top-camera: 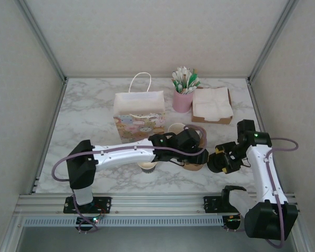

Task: Pack the takeout coffee

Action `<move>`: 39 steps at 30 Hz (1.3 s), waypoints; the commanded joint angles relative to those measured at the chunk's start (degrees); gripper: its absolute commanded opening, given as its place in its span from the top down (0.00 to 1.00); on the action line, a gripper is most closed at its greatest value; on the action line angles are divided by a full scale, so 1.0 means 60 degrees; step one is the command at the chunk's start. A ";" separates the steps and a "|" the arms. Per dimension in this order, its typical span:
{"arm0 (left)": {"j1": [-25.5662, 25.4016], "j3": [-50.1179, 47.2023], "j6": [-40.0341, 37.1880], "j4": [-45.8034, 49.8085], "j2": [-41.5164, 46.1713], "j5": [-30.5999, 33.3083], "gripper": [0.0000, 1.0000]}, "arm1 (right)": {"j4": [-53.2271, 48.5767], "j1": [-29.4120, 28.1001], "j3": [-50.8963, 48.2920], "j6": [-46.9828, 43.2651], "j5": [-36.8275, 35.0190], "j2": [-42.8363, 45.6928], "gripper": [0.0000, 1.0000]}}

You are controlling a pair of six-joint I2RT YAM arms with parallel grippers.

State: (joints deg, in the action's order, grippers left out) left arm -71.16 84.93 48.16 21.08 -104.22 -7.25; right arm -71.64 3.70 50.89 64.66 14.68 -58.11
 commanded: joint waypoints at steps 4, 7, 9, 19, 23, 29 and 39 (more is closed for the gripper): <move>0.0001 0.0790 0.0288 0.0027 -0.0600 -0.0478 0.46 | -0.0346 0.0738 0.0206 0.0205 0.0960 0.0085 0.29; 0.0026 0.0818 0.0361 -0.0045 -0.0725 -0.0692 0.46 | -0.0119 0.1096 0.0015 0.0322 0.1622 0.0144 0.29; 0.0106 0.0763 0.0459 -0.0088 -0.0762 -0.0733 0.46 | -0.0102 0.1309 -0.0044 0.0342 0.1900 0.0203 0.29; 0.0419 0.0391 0.0996 -0.0713 -0.0961 -0.1128 0.44 | -0.0260 0.2146 -0.0116 0.0355 0.2855 0.0411 0.29; 0.0491 0.0450 0.1091 -0.0683 -0.1137 -0.1222 0.44 | -0.0468 0.2384 -0.0071 0.0312 0.2908 0.0409 0.29; 0.0552 0.0417 0.1300 -0.0657 -0.1259 -0.1202 0.44 | -0.0706 0.2847 -0.0045 0.0217 0.3101 0.0424 0.29; 0.0598 0.0626 0.1194 -0.0688 -0.1408 -0.1390 0.44 | -0.0647 0.3003 -0.0085 0.0233 0.3449 0.0423 0.30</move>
State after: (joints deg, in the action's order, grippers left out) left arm -68.03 87.83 55.13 16.91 -111.57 -14.59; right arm -73.78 21.12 50.65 65.84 33.30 -56.18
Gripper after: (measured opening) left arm 0.562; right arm 0.707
